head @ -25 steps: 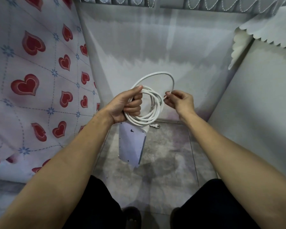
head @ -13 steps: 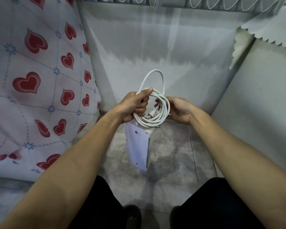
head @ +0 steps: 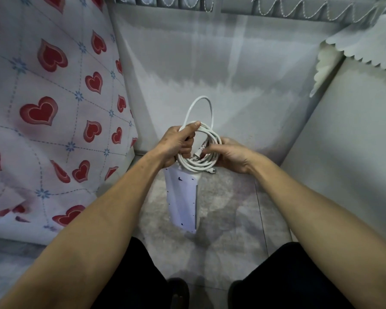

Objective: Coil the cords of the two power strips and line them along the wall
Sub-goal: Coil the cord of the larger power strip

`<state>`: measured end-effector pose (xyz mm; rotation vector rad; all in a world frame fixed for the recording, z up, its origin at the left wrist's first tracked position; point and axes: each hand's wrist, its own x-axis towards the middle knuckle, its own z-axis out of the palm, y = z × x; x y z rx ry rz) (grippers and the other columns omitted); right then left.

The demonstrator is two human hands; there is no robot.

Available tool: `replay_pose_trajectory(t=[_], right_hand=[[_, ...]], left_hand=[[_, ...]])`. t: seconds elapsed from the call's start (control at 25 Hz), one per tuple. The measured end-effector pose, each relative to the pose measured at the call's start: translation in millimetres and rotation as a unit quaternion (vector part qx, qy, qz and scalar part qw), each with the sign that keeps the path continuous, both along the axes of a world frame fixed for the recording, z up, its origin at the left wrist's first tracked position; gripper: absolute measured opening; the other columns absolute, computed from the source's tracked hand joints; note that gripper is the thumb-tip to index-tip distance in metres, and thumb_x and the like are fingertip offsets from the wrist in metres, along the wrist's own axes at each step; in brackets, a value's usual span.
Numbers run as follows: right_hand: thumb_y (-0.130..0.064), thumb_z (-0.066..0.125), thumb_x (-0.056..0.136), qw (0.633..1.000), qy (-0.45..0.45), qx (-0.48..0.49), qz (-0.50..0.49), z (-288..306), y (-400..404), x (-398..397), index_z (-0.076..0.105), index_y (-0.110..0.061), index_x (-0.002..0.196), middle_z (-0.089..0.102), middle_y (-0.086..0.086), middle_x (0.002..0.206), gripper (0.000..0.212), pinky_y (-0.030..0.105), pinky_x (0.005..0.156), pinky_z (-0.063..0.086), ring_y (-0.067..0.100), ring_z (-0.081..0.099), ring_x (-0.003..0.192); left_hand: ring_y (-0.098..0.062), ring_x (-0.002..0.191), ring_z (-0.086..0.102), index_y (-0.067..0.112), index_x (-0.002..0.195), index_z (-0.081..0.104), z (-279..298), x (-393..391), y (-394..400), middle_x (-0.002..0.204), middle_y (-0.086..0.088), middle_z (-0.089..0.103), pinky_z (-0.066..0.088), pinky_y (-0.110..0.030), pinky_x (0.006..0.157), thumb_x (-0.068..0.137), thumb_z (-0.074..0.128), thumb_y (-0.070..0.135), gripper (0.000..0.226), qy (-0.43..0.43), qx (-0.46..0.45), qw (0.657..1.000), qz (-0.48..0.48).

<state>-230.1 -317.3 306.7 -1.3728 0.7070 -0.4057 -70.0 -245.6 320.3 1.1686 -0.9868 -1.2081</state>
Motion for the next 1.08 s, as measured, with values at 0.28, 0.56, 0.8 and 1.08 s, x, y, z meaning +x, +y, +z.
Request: replay_pose_trajectory(t=[0.28, 0.56, 0.8, 1.08], right_hand=[[-0.016, 0.069, 0.082, 0.988, -0.093, 0.097, -0.078, 3, 7, 13, 0.064, -0.014, 0.088, 0.056, 0.003, 0.065, 0.008, 0.027, 0.058, 0.049, 0.015, 0.056, 0.058], [-0.006, 0.052, 0.094, 0.979, 0.163, -0.093, -0.083, 4, 7, 10, 0.055, -0.004, 0.088, 0.064, 0.019, 0.070, 0.008, 0.028, 0.046, 0.056, 0.017, 0.062, 0.042], [-0.016, 0.050, 0.099, 0.959, 0.178, -0.192, -0.106, -4, -26, -40, 0.064, -0.011, 0.097, 0.063, 0.011, 0.071, 0.015, 0.014, 0.040, 0.036, 0.006, 0.051, 0.037], [-0.032, 0.067, 0.085, 0.832, 0.338, -0.429, -0.096, -20, -28, -25, 0.076, -0.025, 0.092, 0.068, 0.007, 0.091, 0.013, 0.034, 0.079, 0.051, 0.025, 0.064, 0.087]], left_hand=[[-0.008, 0.037, 0.015, 0.022, 0.059, 0.034, -2, 1, 2, 0.045, 0.005, 0.021, 0.017, -0.019, 0.039, 0.096, 0.055, 0.033, 0.044, -0.004, -0.019, 1.000, -0.003], [-0.008, 0.035, 0.023, 0.018, 0.070, 0.058, -7, -3, -4, 0.041, 0.008, 0.029, 0.022, -0.019, 0.038, 0.094, 0.059, 0.028, 0.026, -0.053, -0.017, 0.992, 0.117], [-0.010, 0.036, 0.019, 0.018, 0.064, 0.044, -8, 27, 0, 0.041, 0.007, 0.027, 0.021, -0.021, 0.043, 0.090, 0.061, 0.046, 0.041, 0.034, 0.014, 0.983, 0.180], [-0.010, 0.036, 0.021, 0.017, 0.061, 0.047, -1, 18, -4, 0.042, 0.005, 0.027, 0.023, -0.021, 0.041, 0.087, 0.046, 0.067, 0.057, 0.084, 0.051, 0.979, 0.179]])
